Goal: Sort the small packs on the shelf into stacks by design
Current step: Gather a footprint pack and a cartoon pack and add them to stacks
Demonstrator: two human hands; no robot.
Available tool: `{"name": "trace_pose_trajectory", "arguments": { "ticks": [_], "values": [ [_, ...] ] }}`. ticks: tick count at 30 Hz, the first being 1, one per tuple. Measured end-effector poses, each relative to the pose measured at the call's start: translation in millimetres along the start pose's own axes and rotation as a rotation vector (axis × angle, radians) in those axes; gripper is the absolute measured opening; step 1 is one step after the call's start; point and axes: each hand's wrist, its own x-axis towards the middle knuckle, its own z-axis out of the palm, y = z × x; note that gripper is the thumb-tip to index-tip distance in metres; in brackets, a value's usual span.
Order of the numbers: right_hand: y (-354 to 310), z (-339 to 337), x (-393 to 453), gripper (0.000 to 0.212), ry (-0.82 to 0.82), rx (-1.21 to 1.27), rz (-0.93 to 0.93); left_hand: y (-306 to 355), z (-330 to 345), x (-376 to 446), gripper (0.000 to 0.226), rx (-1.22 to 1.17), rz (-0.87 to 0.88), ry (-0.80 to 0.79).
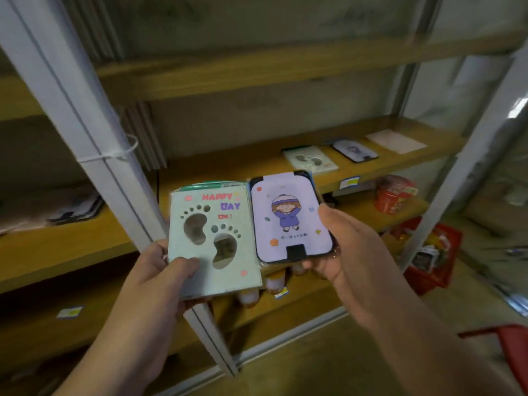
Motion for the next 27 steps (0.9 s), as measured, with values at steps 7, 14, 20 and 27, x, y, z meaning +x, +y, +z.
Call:
{"name": "trace_pose_trajectory", "arguments": {
  "ticks": [7, 14, 20, 27],
  "values": [
    [-20.6, -72.4, 45.1, 0.038, 0.083, 0.013, -0.05, -10.6, 84.4, 67.5, 0.021, 0.031, -0.019, -0.085],
    [-53.7, -126.0, 126.0, 0.027, 0.228, 0.018, -0.015, -3.3, 173.0, 153.2, 0.024, 0.011, -0.072, -0.155],
    [-66.8, -163.4, 181.0, 0.027, 0.299, 0.052, -0.007, 10.1, 236.6, 232.3, 0.054, 0.167, 0.026, -0.112],
    [-77.4, -191.7, 235.3, 0.025, 0.223, 0.087, 0.037, 7.8, 279.6, 296.5, 0.054, 0.45, 0.205, -0.049]
  ]
}}
